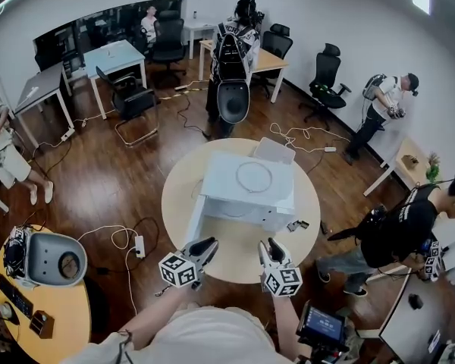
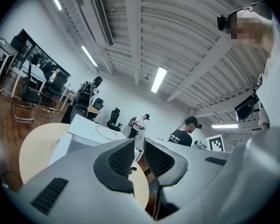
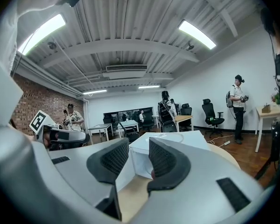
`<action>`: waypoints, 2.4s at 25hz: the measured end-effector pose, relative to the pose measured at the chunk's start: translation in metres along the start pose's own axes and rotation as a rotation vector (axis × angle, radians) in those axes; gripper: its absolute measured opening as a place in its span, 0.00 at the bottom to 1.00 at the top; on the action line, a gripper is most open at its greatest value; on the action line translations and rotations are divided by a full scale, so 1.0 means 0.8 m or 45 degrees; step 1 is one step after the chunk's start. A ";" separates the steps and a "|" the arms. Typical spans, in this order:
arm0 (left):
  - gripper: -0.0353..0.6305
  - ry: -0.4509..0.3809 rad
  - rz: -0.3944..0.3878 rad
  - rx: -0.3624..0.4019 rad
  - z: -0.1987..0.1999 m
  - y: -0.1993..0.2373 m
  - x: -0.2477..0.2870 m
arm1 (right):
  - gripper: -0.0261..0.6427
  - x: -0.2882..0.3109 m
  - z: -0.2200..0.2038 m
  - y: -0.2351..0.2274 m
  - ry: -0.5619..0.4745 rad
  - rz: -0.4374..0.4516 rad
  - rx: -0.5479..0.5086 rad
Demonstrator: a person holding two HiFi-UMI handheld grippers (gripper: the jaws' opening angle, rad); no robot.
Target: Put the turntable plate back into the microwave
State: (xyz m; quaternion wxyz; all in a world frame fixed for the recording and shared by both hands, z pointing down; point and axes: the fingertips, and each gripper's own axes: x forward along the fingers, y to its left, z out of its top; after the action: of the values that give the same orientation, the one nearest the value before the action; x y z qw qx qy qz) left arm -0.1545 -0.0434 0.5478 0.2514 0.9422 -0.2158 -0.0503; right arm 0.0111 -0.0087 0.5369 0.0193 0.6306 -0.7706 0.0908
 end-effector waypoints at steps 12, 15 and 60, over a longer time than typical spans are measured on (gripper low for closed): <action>0.16 0.087 0.022 0.017 -0.028 -0.062 0.053 | 0.24 -0.063 0.031 -0.106 -0.087 -0.052 0.247; 0.16 0.081 0.041 0.023 -0.031 -0.073 0.056 | 0.24 -0.080 0.024 -0.123 -0.084 -0.070 0.267; 0.16 0.153 0.337 -0.059 -0.180 -0.125 -0.030 | 0.24 -0.193 -0.053 -0.025 -0.062 0.417 0.247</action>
State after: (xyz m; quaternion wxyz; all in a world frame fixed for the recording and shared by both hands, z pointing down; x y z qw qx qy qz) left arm -0.1088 0.1097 0.6231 0.2900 0.9008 -0.3214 0.0349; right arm 0.0587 0.1440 0.5584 -0.0753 0.4977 -0.8507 0.1513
